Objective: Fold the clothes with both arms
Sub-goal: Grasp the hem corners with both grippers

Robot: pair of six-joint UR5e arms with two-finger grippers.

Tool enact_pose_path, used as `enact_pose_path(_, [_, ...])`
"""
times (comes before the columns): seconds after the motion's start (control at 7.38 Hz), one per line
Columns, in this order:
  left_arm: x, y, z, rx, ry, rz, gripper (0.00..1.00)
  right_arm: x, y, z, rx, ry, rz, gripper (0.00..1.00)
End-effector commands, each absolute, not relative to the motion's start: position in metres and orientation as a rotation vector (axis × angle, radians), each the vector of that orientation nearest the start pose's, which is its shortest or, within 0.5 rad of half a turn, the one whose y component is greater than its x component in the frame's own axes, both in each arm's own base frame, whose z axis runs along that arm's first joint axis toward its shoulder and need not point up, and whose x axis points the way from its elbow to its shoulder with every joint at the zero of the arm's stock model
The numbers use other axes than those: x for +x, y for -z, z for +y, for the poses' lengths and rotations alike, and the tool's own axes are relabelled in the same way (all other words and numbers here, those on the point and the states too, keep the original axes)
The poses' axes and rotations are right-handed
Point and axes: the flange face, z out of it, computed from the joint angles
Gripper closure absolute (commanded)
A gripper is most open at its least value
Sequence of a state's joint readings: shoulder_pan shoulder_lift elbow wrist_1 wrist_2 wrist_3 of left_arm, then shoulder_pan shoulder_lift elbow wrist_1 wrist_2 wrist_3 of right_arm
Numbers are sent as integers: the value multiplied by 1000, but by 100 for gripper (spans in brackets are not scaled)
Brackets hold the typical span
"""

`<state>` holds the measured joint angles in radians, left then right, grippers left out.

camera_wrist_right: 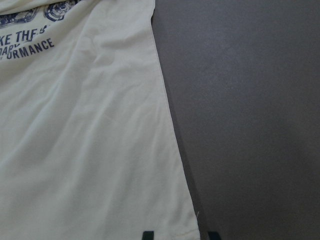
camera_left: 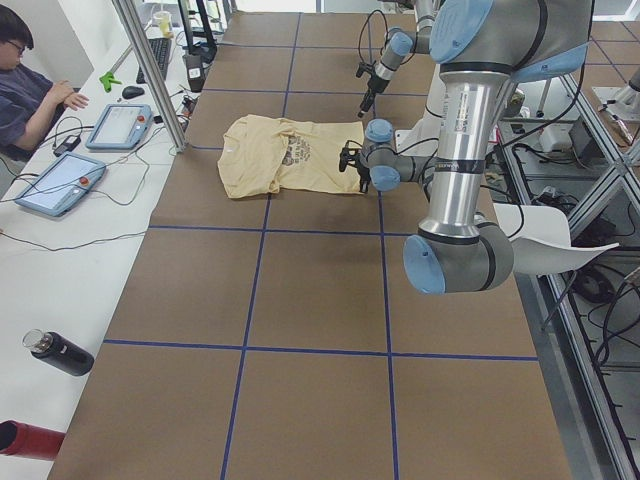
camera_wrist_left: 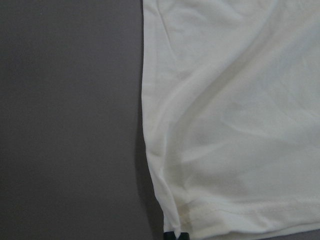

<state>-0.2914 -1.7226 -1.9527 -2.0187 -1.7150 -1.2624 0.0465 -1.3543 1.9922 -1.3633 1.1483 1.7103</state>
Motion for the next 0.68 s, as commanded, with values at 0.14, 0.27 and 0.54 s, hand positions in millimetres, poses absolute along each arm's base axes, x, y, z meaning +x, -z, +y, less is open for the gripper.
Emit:
enact_pose_path(0.14, [482,-355,-269,163,-86,975,100,-538,-337,-201,379,-351,-827,56])
enact_pose_path(0.27, [482,-355,-269,163,-86,975,100,-538,-337,-202,381,-351,-827,71])
enact_pose_path(0.54, [482,-353,-269,164,-86,978,100,-538,-337,-202,379,-356,-828,100])
